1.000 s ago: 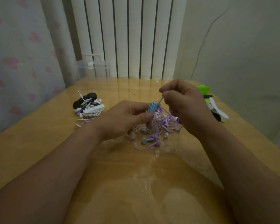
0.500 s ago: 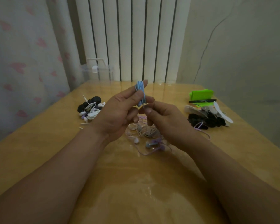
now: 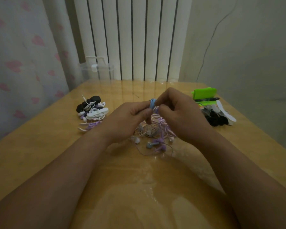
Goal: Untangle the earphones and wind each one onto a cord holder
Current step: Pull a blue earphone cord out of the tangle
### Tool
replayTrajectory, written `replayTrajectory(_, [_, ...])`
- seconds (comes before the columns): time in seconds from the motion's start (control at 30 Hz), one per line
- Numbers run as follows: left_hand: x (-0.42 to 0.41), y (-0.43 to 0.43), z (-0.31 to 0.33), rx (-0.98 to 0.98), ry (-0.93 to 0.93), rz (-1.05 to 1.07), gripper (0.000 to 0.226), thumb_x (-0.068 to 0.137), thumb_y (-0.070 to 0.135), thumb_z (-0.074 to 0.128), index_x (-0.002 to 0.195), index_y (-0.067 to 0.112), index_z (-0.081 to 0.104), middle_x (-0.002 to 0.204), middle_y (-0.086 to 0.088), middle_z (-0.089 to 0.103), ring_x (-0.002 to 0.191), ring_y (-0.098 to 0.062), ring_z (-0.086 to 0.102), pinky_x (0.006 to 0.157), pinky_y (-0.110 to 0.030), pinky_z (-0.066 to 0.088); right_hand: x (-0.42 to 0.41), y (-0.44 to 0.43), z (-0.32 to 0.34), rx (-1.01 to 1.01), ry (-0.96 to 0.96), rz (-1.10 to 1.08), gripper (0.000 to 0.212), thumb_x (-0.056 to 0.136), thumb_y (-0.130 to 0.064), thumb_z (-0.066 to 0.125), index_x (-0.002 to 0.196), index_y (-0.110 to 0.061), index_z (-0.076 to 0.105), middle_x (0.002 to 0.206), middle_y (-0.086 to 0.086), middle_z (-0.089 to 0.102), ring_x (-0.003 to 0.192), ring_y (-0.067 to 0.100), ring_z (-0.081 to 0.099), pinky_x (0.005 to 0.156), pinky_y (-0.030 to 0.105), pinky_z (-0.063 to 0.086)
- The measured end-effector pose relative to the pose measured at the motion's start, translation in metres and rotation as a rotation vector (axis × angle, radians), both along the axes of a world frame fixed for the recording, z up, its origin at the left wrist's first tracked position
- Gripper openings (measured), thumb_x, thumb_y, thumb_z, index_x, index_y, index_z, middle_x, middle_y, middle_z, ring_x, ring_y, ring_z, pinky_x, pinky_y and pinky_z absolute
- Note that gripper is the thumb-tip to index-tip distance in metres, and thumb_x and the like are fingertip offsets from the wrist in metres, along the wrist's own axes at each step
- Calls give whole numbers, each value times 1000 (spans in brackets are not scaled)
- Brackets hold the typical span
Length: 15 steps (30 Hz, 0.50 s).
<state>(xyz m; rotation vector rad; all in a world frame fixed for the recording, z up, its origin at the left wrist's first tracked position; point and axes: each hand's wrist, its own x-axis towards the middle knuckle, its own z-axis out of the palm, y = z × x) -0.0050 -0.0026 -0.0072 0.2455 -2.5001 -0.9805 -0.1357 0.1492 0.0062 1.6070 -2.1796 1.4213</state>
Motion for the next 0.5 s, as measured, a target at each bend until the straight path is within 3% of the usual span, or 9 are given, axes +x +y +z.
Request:
replayTrajectory(0.1, [4, 4, 6, 82, -45, -96, 31, 110, 33, 48, 108, 13, 71, 90, -7, 67, 70, -32, 58, 58, -42, 52, -11, 8, 9, -72, -47, 26, 10, 102, -13, 62, 104, -21, 68, 88, -4, 67, 70, 2, 61, 59, 21, 51])
replayTrajectory(0.2, [7, 7, 10, 316, -51, -283, 45, 108, 34, 46, 122, -6, 61, 87, -14, 59, 55, -19, 40, 54, -35, 39, -20, 14, 13, -114, -200, 106, 13, 104, -13, 61, 110, -14, 73, 87, -1, 72, 71, 5, 66, 63, 21, 54])
replayTrajectory(0.27, [8, 8, 13, 534, -24, -410, 46, 108, 32, 43, 132, -4, 59, 87, -12, 55, 49, -12, 31, 54, -39, 26, -22, 12, 11, -117, -353, 199, 17, 105, -17, 60, 113, -11, 74, 95, 5, 74, 85, 22, 69, 73, 31, 60])
replayTrajectory(0.37, [8, 8, 14, 750, 74, -462, 43, 107, 27, 43, 140, 6, 59, 85, -3, 60, 43, -6, 30, 53, -28, 35, -20, 1, 0, -103, -603, 328, 25, 107, -22, 57, 119, -5, 72, 113, 31, 66, 101, 46, 63, 94, 55, 57])
replayTrajectory(0.43, [4, 8, 12, 726, 110, -382, 43, 104, 28, 48, 139, 8, 61, 84, -2, 60, 50, -9, 36, 65, -30, 46, -18, -5, -5, -99, -668, 321, 27, 109, -22, 54, 118, -7, 73, 107, 26, 67, 98, 41, 60, 94, 49, 57])
replayTrajectory(0.5, [0, 9, 10, 686, 131, -333, 40, 103, 29, 50, 136, 12, 66, 83, -3, 57, 68, -14, 47, 87, -40, 53, -18, -7, -8, -89, -676, 290, 28, 109, -23, 52, 118, -11, 76, 107, 20, 69, 101, 35, 62, 97, 46, 57])
